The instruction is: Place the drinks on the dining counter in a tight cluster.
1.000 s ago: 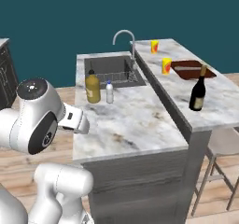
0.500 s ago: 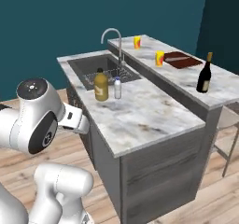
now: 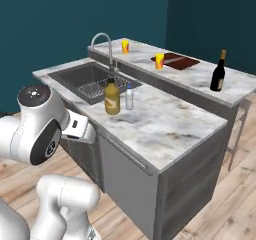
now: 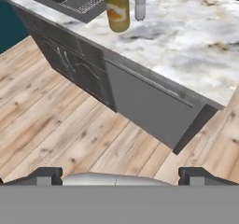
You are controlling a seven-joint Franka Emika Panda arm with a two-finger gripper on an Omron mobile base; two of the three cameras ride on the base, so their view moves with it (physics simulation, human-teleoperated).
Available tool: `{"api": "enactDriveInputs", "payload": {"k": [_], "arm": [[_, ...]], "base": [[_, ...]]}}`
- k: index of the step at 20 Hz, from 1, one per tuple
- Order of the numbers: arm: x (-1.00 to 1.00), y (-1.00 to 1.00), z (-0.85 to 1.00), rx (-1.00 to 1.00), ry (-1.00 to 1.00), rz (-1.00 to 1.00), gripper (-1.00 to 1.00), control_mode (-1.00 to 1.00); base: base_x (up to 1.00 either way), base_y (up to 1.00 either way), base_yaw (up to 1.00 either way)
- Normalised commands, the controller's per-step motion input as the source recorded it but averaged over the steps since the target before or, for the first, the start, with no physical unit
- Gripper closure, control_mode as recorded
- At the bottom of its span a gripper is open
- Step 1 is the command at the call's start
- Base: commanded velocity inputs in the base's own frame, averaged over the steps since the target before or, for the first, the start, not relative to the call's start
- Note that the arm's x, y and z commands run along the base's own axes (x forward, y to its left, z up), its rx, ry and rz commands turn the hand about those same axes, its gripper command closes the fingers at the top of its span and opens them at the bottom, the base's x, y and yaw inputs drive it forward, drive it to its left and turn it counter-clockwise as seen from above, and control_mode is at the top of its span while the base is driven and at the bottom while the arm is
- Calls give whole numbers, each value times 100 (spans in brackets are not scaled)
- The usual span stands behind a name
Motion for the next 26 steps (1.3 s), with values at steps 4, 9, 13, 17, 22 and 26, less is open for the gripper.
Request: {"api": "enactDriveInputs", "payload": {"k": [4, 9, 13, 17, 22, 26], "arm": [[0, 0, 0, 0, 0, 0, -100, 100], [0, 0, 0, 0, 0, 0, -100, 100], [0, 0, 0, 0, 0, 0, -100, 100], [0, 0, 0, 0, 0, 0, -100, 100], [0, 0, 0, 0, 0, 0, -100, 100], [0, 0, 0, 0, 0, 0, -100, 100]], "base": [[13, 67, -39], [28, 86, -63], [29, 85, -66], [35, 94, -59], [46, 65, -38], [62, 5, -11]]}}
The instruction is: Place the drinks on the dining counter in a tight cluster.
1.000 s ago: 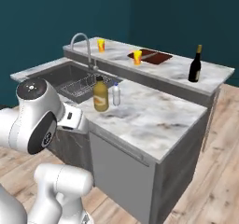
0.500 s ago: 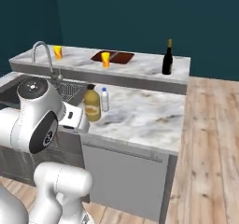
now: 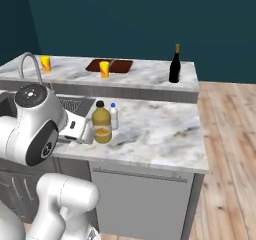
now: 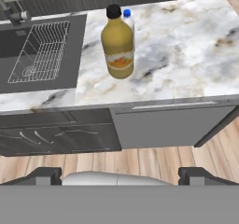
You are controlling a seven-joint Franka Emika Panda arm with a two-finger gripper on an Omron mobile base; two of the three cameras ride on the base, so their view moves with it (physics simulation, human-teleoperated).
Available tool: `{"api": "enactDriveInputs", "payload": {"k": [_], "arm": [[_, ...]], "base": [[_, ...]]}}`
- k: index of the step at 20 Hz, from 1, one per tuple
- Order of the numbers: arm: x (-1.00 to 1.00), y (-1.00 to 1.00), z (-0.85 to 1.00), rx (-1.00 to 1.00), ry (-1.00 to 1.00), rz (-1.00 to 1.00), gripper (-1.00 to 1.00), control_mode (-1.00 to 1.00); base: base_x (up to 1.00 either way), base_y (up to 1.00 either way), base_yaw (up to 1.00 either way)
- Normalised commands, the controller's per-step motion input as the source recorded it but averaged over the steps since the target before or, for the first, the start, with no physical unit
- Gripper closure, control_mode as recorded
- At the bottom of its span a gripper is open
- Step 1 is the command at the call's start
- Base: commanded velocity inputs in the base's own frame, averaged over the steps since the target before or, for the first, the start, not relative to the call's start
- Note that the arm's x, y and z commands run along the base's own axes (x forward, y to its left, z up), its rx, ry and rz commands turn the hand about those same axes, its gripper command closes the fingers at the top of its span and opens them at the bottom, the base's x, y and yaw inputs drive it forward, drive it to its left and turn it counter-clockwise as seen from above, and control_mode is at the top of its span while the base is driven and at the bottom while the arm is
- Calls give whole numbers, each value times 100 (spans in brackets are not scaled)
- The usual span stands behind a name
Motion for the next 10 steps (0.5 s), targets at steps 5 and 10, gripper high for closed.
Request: {"api": "enactDriveInputs", "payload": {"k": [5, 10], "arm": [[0, 0, 0, 0, 0, 0, -100, 100], [0, 0, 0, 0, 0, 0, -100, 100]], "base": [[13, -4, 0], [20, 0, 6]]}}
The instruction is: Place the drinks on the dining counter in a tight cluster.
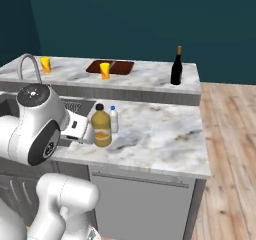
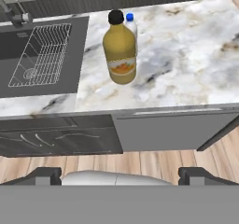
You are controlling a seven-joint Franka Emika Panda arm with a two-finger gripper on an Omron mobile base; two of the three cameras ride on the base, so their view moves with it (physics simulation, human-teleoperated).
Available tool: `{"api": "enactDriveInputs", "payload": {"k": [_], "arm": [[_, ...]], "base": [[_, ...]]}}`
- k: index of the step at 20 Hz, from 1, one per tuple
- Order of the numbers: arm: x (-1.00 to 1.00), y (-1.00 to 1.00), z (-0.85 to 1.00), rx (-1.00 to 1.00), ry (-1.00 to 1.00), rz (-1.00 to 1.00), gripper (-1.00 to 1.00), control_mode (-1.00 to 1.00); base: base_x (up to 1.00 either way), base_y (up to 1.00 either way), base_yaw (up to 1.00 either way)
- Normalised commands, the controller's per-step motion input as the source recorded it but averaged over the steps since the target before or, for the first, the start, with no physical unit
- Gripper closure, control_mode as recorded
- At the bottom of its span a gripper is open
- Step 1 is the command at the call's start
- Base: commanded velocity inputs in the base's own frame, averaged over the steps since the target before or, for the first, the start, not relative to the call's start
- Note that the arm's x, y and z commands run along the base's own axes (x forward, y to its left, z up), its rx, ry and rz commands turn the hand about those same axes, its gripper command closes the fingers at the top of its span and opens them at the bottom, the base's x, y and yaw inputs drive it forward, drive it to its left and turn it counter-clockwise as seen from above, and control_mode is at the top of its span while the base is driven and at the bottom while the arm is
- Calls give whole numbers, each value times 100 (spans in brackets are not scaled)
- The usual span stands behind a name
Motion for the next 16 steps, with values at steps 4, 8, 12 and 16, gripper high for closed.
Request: {"api": "enactDriveInputs", "payload": {"k": [4, 8, 12, 16], "arm": [[0, 0, 0, 0, 0, 0, -100, 100], [0, 0, 0, 0, 0, 0, -100, 100], [0, 0, 0, 0, 0, 0, -100, 100], [0, 0, 0, 0, 0, 0, -100, 100]], "base": [[60, -1, 24], [72, -7, 28], [78, -4, 10], [49, -7, 7]]}}
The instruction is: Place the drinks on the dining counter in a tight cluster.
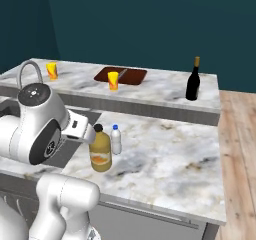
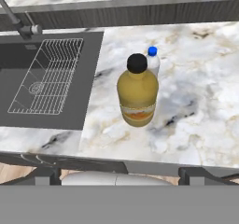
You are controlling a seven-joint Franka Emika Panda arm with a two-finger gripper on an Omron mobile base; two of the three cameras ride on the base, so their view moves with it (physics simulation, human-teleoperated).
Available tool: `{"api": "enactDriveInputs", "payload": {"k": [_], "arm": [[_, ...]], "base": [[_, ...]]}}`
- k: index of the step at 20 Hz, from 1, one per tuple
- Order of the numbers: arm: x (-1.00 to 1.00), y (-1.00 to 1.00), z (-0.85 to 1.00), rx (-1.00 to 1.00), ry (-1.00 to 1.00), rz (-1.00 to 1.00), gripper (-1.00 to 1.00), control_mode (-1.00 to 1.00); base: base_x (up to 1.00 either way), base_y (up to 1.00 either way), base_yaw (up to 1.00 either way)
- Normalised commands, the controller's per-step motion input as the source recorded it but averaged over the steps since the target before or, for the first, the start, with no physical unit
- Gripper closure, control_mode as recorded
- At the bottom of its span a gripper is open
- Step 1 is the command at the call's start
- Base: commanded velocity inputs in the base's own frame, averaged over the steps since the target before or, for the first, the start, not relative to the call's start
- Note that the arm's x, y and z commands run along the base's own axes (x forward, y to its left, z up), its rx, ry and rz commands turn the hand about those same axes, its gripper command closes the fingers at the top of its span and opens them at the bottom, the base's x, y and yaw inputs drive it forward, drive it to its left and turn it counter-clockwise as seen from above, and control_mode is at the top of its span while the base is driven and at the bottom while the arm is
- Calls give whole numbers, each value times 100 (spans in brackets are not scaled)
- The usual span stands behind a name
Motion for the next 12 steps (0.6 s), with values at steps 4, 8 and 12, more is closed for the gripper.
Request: {"api": "enactDriveInputs", "payload": {"k": [4, 8, 12], "arm": [[4, 0, 0, 0, 0, 1, -100, -100], [46, 11, 18, -4, 22, -5, -100, -100], [51, 14, 22, -9, 32, -6, -100, -100]], "base": [[0, 0, 1], [0, 0, 0], [0, 0, 0]]}}
